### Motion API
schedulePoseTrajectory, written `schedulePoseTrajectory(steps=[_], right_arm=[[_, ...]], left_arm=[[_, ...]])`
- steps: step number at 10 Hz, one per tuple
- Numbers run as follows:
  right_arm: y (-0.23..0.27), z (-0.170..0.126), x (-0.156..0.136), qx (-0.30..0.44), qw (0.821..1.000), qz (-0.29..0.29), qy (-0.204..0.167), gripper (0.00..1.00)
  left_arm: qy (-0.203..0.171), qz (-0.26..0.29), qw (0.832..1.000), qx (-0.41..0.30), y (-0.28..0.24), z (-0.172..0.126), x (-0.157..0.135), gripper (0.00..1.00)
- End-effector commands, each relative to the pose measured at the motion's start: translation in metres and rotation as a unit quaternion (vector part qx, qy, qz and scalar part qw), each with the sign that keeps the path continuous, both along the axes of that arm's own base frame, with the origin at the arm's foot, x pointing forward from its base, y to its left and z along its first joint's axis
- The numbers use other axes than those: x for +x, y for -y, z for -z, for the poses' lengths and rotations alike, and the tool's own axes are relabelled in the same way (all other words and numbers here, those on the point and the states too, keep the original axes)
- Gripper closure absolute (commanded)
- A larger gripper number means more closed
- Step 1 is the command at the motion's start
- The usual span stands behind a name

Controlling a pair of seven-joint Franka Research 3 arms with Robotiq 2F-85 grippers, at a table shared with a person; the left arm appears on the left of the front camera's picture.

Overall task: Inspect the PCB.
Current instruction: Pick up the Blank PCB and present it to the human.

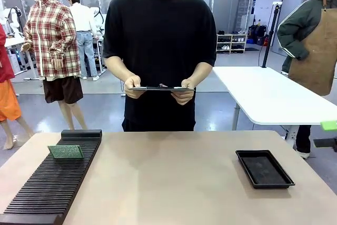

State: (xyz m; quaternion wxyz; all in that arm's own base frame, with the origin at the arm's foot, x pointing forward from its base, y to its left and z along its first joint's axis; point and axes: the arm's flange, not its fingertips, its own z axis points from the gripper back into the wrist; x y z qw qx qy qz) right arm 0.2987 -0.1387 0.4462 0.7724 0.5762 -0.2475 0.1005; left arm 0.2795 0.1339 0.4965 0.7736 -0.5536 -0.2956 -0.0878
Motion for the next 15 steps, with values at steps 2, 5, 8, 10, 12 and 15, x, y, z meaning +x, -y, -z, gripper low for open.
schedulePoseTrajectory(steps=[2, 5, 8, 10, 12, 15], right_arm=[[-0.003, 0.034, -0.049, 0.029, 0.998, 0.049, 0.035, 0.00], [0.000, 0.034, -0.058, 0.032, 0.996, 0.068, 0.044, 0.00], [0.052, 0.021, -0.034, 0.032, 0.997, 0.063, 0.028, 0.00], [0.052, 0.021, -0.034, 0.032, 0.997, 0.063, 0.028, 0.00], [0.052, 0.021, -0.034, 0.032, 0.997, 0.063, 0.028, 0.00], [0.052, 0.021, -0.034, 0.032, 0.997, 0.063, 0.028, 0.00]], left_arm=[[0.018, -0.081, 0.996, -0.043, -0.039, 0.029, -0.036, 0.00], [-0.001, -0.112, 0.993, -0.025, -0.054, 0.036, -0.050, 0.00], [-0.006, -0.115, 0.993, -0.035, -0.075, 0.026, -0.040, 0.00], [-0.006, -0.115, 0.993, -0.035, -0.075, 0.026, -0.040, 0.00], [-0.015, -0.117, 0.993, -0.025, -0.074, 0.028, -0.040, 0.00], [0.036, -0.111, 0.956, 0.268, -0.019, -0.018, -0.005, 0.00]])
